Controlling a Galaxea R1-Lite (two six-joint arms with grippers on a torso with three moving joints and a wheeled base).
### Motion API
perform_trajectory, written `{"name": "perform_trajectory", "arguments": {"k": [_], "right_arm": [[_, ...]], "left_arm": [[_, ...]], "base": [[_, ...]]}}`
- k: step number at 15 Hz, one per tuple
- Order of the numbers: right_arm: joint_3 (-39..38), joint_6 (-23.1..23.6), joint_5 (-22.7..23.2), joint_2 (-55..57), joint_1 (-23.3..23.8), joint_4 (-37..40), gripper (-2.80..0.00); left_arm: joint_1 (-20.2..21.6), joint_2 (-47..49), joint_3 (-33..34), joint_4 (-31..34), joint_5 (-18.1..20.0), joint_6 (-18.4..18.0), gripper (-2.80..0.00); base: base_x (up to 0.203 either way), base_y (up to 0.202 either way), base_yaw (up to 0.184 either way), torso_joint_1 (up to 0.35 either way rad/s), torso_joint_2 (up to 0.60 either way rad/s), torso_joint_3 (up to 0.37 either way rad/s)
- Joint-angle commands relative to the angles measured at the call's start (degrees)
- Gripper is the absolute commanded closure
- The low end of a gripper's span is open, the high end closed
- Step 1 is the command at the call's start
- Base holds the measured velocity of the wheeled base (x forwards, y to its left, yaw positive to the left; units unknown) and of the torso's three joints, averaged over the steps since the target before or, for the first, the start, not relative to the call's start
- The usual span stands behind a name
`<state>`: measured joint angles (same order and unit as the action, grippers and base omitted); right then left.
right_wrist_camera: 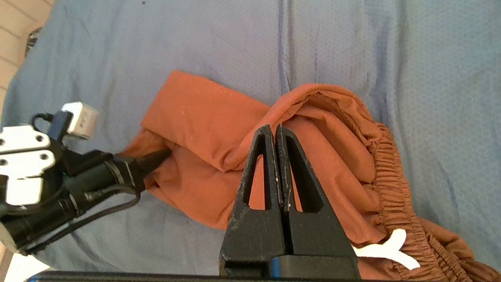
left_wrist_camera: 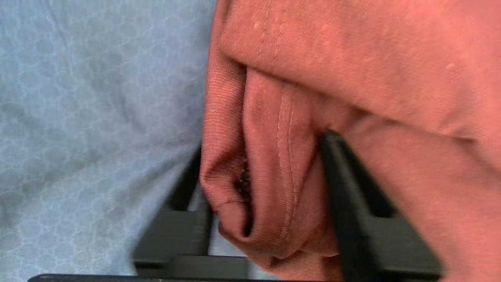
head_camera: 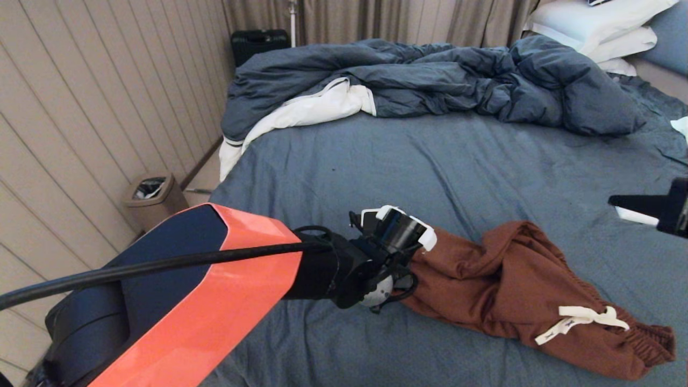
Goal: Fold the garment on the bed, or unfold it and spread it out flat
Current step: Unford the brown shorts
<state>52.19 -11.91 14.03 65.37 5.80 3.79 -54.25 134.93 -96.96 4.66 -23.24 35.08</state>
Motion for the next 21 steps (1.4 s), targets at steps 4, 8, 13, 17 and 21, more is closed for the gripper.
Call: {"name": "perform_trajectory", "arguments": {"k": [4,8,13,17,21], "right_arm": [[0.19,0.05,0.12,-0.17,0.54,-0.01,0.00],[-0.16,0.92,0.12,-0.59,0.61,-0.01,0.00],[-0.76,0.90,0.19,-0.50,-0.09,0.08,0.00],[-1.26,0.84,0.29,0.15,-0.09,0.08,0.00],[-1.56,0.75,0.38,0.38,-0.18,0.08,0.00]], "left_arm": [[2.46,-5.14,-0.32,0.20,-0.40,1.19,0.00],[7.86,-11.68,4.33,0.79,-0.29,1.88,0.00],[12.80,-21.65,21.68,-1.80,0.04,2.53,0.00],[19.90,-32.76,37.48,-4.72,0.43,2.02,0.00],[26.47,-42.81,50.55,-6.02,0.54,-1.41,0.00]], "base": [[0.000,0.000,0.000,0.000,0.00,0.000],[0.000,0.000,0.000,0.000,0.00,0.000],[0.000,0.000,0.000,0.000,0.00,0.000],[0.000,0.000,0.000,0.000,0.00,0.000],[0.000,0.000,0.000,0.000,0.00,0.000]]}}
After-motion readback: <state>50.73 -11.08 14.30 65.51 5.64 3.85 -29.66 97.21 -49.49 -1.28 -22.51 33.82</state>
